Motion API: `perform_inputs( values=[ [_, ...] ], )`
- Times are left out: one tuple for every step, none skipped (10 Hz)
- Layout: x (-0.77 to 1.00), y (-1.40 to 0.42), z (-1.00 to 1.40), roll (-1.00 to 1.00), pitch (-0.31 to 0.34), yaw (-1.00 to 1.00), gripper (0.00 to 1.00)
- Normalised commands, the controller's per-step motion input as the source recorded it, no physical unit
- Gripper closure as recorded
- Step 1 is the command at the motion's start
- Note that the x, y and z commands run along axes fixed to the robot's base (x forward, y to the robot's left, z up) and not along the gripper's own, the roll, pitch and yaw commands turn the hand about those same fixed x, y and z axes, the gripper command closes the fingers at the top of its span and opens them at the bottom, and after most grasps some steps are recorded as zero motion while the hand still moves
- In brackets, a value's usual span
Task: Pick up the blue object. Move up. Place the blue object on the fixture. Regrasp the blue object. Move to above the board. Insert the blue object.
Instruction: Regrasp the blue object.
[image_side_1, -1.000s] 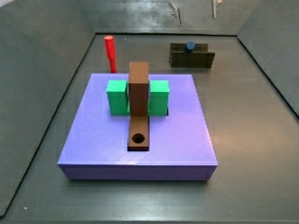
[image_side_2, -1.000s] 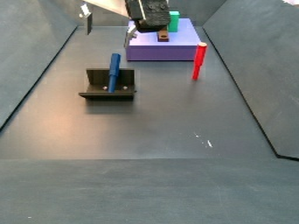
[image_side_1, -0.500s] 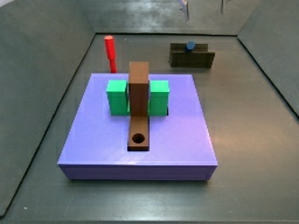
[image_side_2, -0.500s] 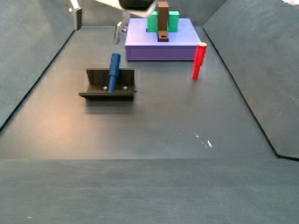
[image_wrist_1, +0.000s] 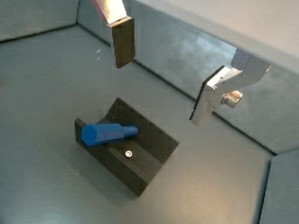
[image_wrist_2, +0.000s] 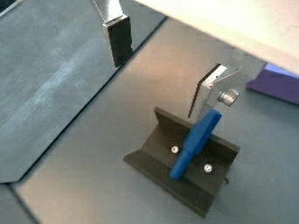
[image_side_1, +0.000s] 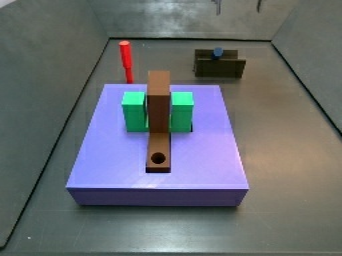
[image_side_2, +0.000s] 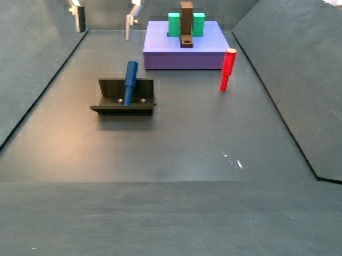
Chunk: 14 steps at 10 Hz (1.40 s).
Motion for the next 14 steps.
perform_inputs(
  values=[
    [0.08,-0.53,-0.22,1.00,0.143,0.00,0.00],
    [0.00,-0.47,-0.22,1.00,0.080,0.00,0.00],
    [-0.06,-0.44,-0.23,0.95,0.000,0.07,0.00],
    [-0.10,-0.28,-0.18,0.69,0.000,0.19,0.00],
    [0.00,-0.05,-0.03,0.35,0.000,0.13,0.00],
    [0.00,-0.04,0.00,0.00,0.000,0.05,0.00],
    [0.00,0.00,0.27,-0.09,0.000,0.36,0.00],
    [-0.07,0.00,0.00,0.15,-0.229,0.55,0.00],
    [0.00,0.00,-0.06,0.31,-0.263,0.63,0.00],
    [0.00,-0.20,0.00,0.64,-0.357,0.53,0.00],
    [0.06,-0.21,-0.01,0.89,-0.177,0.38,0.00],
    [0.19,-0.22,-0.32,0.89,0.000,0.16,0.00],
    [0.17,-0.12,-0.50,0.83,0.000,0.00,0.00],
    [0.00,-0.07,-0.50,0.84,0.020,0.02,0.00]
  ],
)
